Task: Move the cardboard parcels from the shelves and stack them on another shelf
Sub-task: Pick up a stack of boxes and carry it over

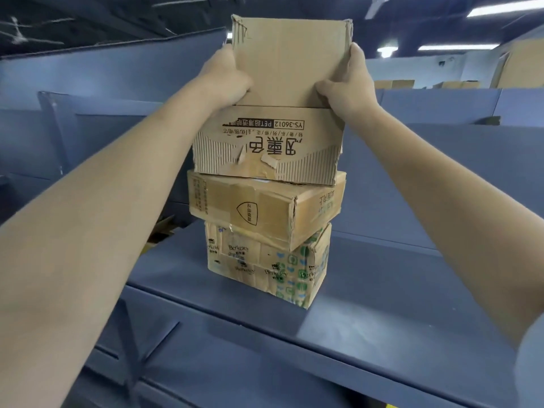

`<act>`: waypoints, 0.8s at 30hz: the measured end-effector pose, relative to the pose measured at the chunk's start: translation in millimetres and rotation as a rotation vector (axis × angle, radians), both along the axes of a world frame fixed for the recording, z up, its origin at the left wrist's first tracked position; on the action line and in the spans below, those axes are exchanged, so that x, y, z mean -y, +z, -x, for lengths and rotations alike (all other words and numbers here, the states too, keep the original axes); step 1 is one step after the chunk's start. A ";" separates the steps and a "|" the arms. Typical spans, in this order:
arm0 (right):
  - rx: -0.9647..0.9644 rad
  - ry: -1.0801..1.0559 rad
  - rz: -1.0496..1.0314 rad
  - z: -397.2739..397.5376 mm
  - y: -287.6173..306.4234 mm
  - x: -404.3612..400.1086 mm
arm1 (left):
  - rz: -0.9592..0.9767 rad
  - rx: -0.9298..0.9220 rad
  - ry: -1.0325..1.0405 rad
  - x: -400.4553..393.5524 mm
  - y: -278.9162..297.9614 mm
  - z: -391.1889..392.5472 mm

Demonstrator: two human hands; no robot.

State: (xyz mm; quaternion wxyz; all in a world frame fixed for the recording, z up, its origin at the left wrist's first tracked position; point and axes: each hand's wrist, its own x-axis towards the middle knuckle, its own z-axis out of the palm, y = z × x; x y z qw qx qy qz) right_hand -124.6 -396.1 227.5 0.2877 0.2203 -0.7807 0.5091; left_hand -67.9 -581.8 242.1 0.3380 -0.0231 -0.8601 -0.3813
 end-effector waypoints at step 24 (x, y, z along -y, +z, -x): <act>0.049 0.135 0.541 -34.9 -110.2 -21.6 | -0.125 -0.394 0.282 50.6 -104.3 -1.5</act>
